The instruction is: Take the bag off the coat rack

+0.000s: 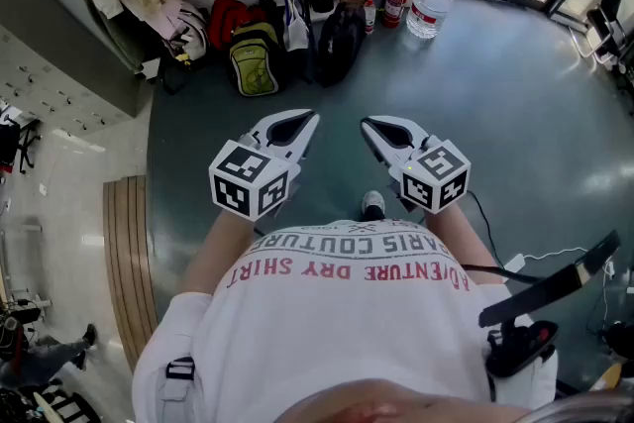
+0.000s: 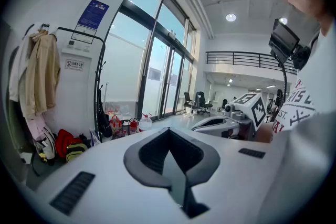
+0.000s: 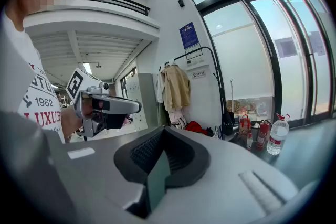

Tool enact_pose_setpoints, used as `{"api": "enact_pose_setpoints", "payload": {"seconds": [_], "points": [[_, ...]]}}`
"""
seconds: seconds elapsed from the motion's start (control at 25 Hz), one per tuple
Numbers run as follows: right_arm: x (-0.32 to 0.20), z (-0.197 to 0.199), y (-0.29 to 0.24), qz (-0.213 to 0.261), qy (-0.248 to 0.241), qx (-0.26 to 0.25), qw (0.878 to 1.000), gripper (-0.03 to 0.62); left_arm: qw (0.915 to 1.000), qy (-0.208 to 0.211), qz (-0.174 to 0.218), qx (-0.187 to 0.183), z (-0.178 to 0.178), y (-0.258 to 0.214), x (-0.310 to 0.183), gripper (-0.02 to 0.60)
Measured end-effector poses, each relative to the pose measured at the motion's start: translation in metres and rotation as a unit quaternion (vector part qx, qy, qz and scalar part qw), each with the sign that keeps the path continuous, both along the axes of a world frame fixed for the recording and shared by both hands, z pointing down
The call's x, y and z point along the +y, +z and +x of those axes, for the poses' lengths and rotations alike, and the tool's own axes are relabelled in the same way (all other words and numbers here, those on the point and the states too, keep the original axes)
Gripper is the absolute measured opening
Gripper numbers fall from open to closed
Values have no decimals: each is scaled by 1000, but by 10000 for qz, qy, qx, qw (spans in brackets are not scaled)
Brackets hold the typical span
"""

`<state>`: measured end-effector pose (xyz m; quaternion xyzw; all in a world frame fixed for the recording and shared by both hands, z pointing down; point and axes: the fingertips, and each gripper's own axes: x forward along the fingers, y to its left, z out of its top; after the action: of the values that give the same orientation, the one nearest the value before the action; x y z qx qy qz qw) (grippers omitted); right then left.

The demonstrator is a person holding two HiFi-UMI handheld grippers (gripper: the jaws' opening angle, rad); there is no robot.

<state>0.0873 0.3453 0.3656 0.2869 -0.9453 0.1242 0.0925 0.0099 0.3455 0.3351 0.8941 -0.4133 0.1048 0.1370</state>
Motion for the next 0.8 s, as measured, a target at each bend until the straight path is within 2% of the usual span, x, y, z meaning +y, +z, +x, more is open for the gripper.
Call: {"api": "enact_pose_setpoints", "payload": {"seconds": [0.44,0.8], "points": [[-4,-7,-6,-11,-26,20,10000,2,10000,-52,-3,76,-8,-9,-6,2],[23,-9,-9,14,-63,-184,9998,2,9999,85,70,125,-7,-4,18,2]]}}
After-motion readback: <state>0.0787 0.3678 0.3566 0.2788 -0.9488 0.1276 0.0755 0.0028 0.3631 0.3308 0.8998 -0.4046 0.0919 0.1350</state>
